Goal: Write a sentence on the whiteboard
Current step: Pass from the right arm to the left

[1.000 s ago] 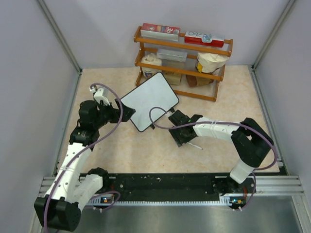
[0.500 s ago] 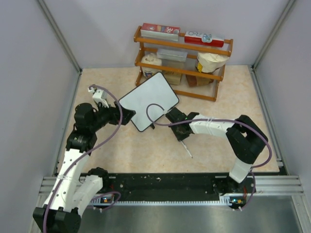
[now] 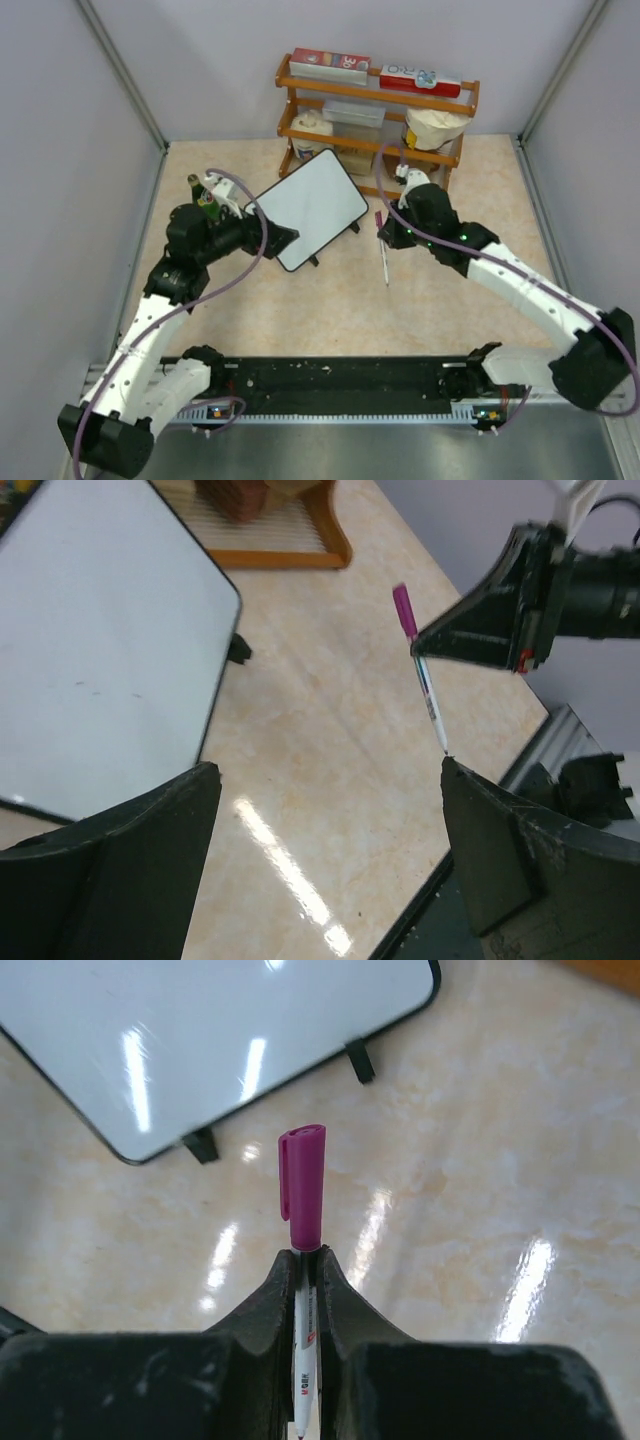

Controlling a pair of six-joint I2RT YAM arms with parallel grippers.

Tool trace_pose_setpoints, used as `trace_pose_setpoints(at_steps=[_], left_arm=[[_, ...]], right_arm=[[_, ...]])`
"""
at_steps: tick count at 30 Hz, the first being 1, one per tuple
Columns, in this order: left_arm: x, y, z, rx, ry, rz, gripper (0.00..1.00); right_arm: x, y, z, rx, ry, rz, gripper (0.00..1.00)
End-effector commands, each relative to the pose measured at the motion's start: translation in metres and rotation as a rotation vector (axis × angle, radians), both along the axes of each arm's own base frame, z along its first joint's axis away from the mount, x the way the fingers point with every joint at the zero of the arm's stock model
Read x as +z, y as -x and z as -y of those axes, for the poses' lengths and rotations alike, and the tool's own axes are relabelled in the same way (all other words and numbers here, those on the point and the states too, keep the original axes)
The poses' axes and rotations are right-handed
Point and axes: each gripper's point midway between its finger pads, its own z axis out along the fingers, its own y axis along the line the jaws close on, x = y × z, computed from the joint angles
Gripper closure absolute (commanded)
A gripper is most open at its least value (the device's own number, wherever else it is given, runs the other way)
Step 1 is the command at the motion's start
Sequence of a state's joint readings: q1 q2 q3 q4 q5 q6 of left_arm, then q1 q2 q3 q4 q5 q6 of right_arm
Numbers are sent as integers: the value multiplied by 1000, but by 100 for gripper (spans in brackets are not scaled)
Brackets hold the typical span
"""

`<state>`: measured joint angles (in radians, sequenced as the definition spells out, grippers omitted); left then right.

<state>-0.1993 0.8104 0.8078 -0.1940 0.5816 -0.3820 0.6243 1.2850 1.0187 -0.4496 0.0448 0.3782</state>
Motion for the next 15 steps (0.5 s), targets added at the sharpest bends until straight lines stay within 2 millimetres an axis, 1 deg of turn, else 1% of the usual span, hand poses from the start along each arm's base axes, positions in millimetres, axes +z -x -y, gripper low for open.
trace_pose_setpoints(at_steps=[1,2,3,4,5,8,11,13,14,15], left_arm=[[32,10,61,-189,41,90,5],[31,11,76,-230,43,86,5],[27,15,93,-279,50,62,6],[34,17,108,-324,81,71,6],[33,19,123,-369,102,60,7],[26,27,162,-466,127,38,9],[19,31,192,-526,138,7,12],[13,34,209,-558,137,-12,13],[11,39,216,-576,132,-17,13],[5,39,223,-584,122,-29,14]], right_arm=[[73,-2,-8,-26,-233,169,100],[85,-1,-7,-39,-276,197,100],[91,3,-10,-25,-319,203,100],[100,5,-10,-26,-363,220,100],[108,7,-11,-24,-402,232,100],[122,12,-10,-34,-484,260,100],[133,15,-11,-42,-540,277,100],[138,14,-8,-57,-556,286,100],[139,14,-8,-62,-562,286,100],[142,14,-7,-65,-570,292,100]])
